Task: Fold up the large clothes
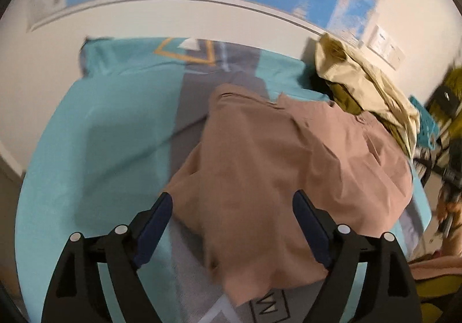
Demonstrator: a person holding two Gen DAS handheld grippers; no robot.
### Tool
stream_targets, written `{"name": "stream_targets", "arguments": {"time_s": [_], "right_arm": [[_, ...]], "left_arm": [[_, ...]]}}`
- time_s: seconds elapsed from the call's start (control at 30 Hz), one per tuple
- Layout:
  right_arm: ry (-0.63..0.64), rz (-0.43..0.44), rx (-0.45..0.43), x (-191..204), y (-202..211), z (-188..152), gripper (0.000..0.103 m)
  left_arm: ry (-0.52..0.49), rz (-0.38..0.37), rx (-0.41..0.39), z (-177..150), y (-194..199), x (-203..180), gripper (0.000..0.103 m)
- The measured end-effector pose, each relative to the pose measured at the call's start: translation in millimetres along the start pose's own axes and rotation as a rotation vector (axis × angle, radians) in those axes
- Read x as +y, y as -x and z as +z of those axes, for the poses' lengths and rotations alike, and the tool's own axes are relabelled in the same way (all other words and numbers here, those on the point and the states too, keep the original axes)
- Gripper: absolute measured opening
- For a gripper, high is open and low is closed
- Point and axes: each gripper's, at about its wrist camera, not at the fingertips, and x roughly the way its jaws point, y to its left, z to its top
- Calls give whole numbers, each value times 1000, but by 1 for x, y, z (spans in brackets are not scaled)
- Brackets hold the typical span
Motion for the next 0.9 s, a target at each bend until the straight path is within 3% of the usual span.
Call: {"name": "stream_targets", "arguments": {"time_s": [0.1, 0.23, 0.27, 0.33, 0.37, 0.4, 0.53, 0.57, 0.67, 0.73, 0.8, 0.87, 0.9], "right_arm": [[57, 45, 30, 17, -25, 11, 63], [151, -14, 121, 38, -69, 9, 62], [175, -40, 142, 42, -81, 10, 57], [186, -59, 179, 41, -98, 9, 37], [175, -46, 190, 40, -103, 9, 24], [148, 4, 205, 36, -108, 10, 12], [160, 24, 168, 41, -113, 22, 3], [161, 29, 137, 43, -110, 28, 2], [189, 10, 95, 50, -111, 36, 2], [171, -9, 131, 43, -123, 33, 2], [148, -17, 170, 34, -131, 27, 3], [114, -2, 171, 29, -127, 25, 3], [96, 7, 159, 27, -121, 25, 10]], "left_arm": [[-57, 30, 43, 6, -25, -18, 84], [-114, 149, 111, 7, -63, -31, 75], [-103, 147, 116, 7, -66, -28, 74], [-86, 131, 107, 6, -67, -23, 63], [-71, 132, 98, 6, -66, -19, 58], [-46, 126, 90, 6, -64, -14, 46], [49, 105, 62, 9, -55, 3, 20], [61, 109, 47, 11, -52, 5, 19], [85, 109, 32, 15, -49, 11, 23], [76, 147, 50, 14, -55, 10, 36], [72, 158, 40, 14, -54, 9, 40], [76, 144, 32, 14, -50, 10, 55], [75, 139, 27, 15, -48, 9, 67]]}}
